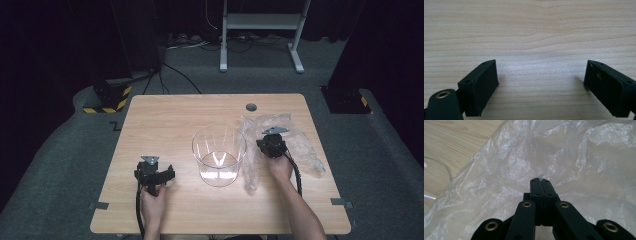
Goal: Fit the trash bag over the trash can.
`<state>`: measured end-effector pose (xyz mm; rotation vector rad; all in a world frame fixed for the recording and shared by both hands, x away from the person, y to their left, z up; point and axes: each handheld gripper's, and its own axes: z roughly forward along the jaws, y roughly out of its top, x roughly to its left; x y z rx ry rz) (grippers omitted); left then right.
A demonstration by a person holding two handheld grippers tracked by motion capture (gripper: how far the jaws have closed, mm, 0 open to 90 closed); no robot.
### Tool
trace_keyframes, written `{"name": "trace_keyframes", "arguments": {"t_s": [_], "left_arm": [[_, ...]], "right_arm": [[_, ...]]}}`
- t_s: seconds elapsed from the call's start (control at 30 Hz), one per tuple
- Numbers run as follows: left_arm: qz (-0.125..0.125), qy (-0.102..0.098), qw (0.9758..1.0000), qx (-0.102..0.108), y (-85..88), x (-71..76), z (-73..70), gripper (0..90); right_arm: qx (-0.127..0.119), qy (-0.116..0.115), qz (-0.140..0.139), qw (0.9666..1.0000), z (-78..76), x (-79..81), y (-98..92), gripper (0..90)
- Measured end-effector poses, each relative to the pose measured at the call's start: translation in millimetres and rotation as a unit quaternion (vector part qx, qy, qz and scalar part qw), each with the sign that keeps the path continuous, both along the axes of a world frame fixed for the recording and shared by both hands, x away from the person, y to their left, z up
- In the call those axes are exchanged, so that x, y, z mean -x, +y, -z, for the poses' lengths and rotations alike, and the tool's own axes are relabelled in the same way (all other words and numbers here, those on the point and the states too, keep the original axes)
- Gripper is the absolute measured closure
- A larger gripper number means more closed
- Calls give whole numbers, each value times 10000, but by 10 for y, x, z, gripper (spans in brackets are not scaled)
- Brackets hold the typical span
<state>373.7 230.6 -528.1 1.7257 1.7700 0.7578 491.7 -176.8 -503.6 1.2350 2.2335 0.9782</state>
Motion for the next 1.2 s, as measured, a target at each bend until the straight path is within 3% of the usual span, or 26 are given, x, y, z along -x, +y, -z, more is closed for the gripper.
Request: {"name": "trace_keyframes", "arguments": {"t_s": [0.6,1.0,1.2], "left_arm": [[-17,5,10000,1,-4,2,-1,120],[-32,-10,10000,9,-10,4,0,122],[-54,-35,10000,8,-25,16,-1,144]], "right_arm": [[-425,-33,-157,9990,-188,358,-302,900],[-644,-342,-508,9960,-496,622,-375,900],[-631,-550,-554,9949,-595,712,-372,900]]}}
